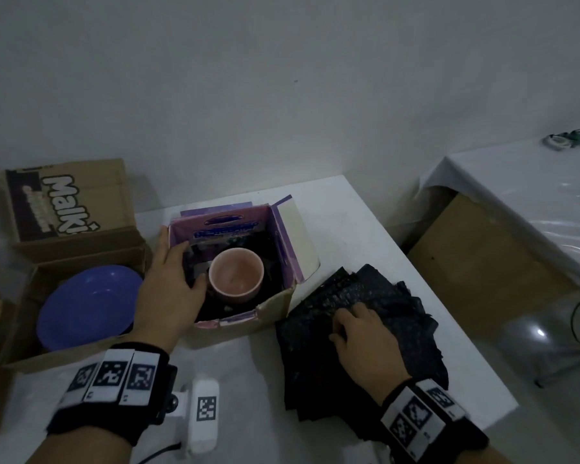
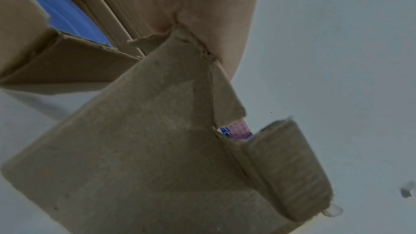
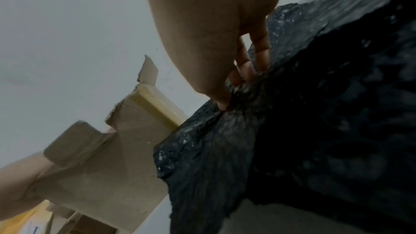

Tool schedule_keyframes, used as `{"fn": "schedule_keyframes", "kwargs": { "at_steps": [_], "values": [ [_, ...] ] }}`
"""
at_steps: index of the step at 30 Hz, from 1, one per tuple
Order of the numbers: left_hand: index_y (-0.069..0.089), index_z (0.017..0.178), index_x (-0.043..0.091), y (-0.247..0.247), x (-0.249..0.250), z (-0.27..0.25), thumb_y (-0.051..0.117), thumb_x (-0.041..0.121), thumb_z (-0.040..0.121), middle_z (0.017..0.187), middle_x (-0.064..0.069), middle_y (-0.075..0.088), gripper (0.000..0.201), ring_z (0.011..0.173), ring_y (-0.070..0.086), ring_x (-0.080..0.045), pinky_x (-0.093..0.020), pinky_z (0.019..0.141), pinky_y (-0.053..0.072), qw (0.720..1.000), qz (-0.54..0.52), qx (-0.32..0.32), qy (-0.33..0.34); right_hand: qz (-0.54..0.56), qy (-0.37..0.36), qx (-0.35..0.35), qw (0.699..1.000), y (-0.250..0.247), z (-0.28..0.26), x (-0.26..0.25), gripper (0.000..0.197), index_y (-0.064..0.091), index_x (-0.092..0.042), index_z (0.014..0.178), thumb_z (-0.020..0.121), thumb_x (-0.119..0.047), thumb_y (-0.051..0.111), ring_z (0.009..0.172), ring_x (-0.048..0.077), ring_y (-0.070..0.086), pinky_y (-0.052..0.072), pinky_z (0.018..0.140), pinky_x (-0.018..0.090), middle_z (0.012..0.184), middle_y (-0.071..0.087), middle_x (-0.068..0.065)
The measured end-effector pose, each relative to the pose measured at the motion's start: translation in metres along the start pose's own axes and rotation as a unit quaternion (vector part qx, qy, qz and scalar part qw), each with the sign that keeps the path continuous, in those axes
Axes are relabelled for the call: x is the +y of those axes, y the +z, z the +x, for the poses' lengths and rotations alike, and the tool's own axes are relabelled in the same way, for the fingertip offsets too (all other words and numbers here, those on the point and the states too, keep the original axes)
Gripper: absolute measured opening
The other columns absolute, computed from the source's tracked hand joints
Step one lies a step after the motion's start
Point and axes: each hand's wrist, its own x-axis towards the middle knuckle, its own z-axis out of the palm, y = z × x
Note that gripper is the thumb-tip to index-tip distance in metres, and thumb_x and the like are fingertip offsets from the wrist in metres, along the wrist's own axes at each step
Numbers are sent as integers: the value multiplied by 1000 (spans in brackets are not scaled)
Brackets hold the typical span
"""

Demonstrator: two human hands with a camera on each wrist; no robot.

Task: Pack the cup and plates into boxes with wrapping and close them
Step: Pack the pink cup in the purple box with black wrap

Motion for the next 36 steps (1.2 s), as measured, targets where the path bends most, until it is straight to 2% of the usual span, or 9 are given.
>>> {"fn": "schedule_keyframes", "kwargs": {
  "at_steps": [4, 11, 15, 20, 23, 25, 28, 32, 36],
  "values": [
    [43, 138, 18, 1, -1, 1, 64, 14, 85, 160, 5, 8, 57, 140, 29, -22, -40, 94, 43, 1000, 1, 4, 5, 19, 2, -22, 1000, 0, 5, 4, 54, 35, -26, 136, 89, -40, 57, 119, 24, 43, 46, 91, 36, 133, 36, 1],
    [44, 136, 20, 0, -1, 0, 64, 14, 85, 160, 6, 7, 56, 140, 29, -22, -39, 95, 43, 1000, -7, 7, -1, 40, -77, 96, 992, -31, 3, -1, 16, 43, -24, 74, 74, -36, 53, 82, 18, 44, 40, 66, 33, 85, 47, -7],
    [45, 136, 20, 1, -3, 1, 65, 13, 85, 160, 6, 7, 55, 139, 31, -22, -38, 94, 43, 1000, -16, 7, 0, 122, -67, 156, 978, -72, 14, -12, 16, 36, -17, 81, 83, -7, 48, 54, 15, 37, 27, 48, 30, 60, 39, -6],
    [45, 136, 21, 0, -4, 0, 65, 12, 84, 160, 4, 7, 56, 139, 30, -22, -37, 92, 44, 1000, -27, 9, 6, 229, -64, 275, 931, -97, 33, -36, 26, 55, -12, 93, 83, 9, 42, 72, 16, 49, 43, 67, 34, 83, 54, 0],
    [45, 136, 19, 1, -5, 0, 65, 11, 84, 160, 4, 8, 56, 139, 32, -23, -37, 93, 43, 999, -35, 13, 7, 312, -100, 275, 904, -104, 38, -57, 28, 50, -9, 117, 90, 1, 47, 98, 10, 46, 42, 89, 16, 110, 46, 2],
    [46, 134, 18, 2, -6, 1, 66, 11, 83, 160, 5, 9, 55, 139, 32, -22, -36, 92, 44, 999, -39, 19, 11, 313, -149, 228, 910, -102, 41, -71, 52, 35, -8, 136, 89, -11, 59, 105, 2, 37, 31, 92, -1, 125, 32, 2],
    [47, 132, 19, 4, -11, 3, 66, 11, 82, 160, 7, 9, 54, 139, 30, -18, -31, 90, 43, 998, -51, 27, 16, 185, -167, 147, 957, -89, 47, -84, 79, 19, -13, 145, 84, -23, 68, 102, 5, 40, 42, 92, 15, 137, 17, 0],
    [46, 134, 22, 8, -16, 4, 65, 11, 82, 159, 10, 8, 57, 140, 28, -15, -27, 94, 41, 997, -63, 33, 27, -51, -176, 131, 974, -74, 61, -88, 41, 49, -14, 113, 79, -23, 69, 95, 27, 56, 45, 60, 30, 115, 42, 7],
    [45, 135, 25, 9, -16, 3, 65, 13, 83, 159, 13, 9, 57, 141, 25, -12, -27, 95, 40, 997, -65, 37, 32, -40, -212, 181, 960, -80, 69, -92, 35, 58, -10, 85, 59, -18, 81, 86, 32, 60, 47, 48, 28, 108, 55, 14]
  ]
}}
